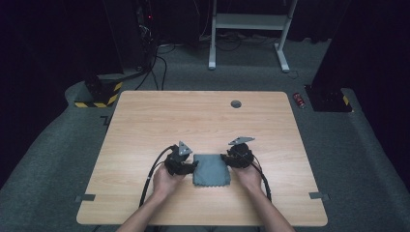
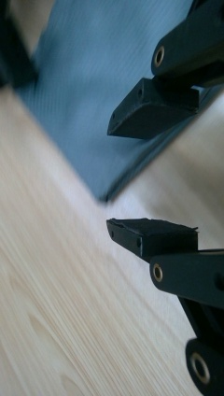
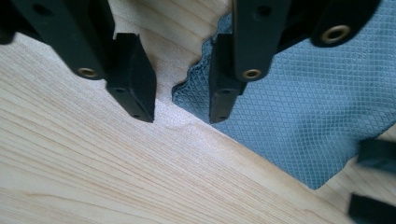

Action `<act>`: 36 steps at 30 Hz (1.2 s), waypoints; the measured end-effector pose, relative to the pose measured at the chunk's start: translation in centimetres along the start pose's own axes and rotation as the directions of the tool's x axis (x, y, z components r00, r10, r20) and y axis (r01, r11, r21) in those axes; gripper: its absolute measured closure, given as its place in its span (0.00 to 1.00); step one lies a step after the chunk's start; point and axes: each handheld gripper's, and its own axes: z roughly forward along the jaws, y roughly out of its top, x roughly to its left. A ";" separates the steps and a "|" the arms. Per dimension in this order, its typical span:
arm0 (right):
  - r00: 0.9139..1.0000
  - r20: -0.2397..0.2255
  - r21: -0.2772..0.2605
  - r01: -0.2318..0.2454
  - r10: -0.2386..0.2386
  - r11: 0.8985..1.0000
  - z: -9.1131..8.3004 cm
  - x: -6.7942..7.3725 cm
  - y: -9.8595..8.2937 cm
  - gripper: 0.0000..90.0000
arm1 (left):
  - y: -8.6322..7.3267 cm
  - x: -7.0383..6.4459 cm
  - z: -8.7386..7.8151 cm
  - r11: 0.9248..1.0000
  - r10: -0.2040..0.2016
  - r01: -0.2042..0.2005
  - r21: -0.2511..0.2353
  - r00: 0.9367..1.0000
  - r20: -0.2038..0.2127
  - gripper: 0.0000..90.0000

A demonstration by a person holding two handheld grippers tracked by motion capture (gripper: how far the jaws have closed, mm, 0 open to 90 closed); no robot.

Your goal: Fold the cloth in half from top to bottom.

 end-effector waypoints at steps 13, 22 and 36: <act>0.999 0.007 0.017 0.044 -0.044 0.999 0.1 0.2 0.5 0.99 | 2.1 1.5 2.2 0.999 -0.003 -0.001 0.040 0.994 0.105 0.96; 0.997 0.080 0.016 -0.011 0.010 1.000 1.7 -0.6 2.4 0.98 | 4.0 2.8 3.7 0.999 -0.013 0.010 0.050 0.999 0.047 0.91; 1.000 0.011 -0.035 0.009 -0.008 0.999 -1.9 1.9 -1.7 0.73 | -0.8 0.0 -0.4 1.000 0.023 -0.024 0.002 0.998 0.059 0.56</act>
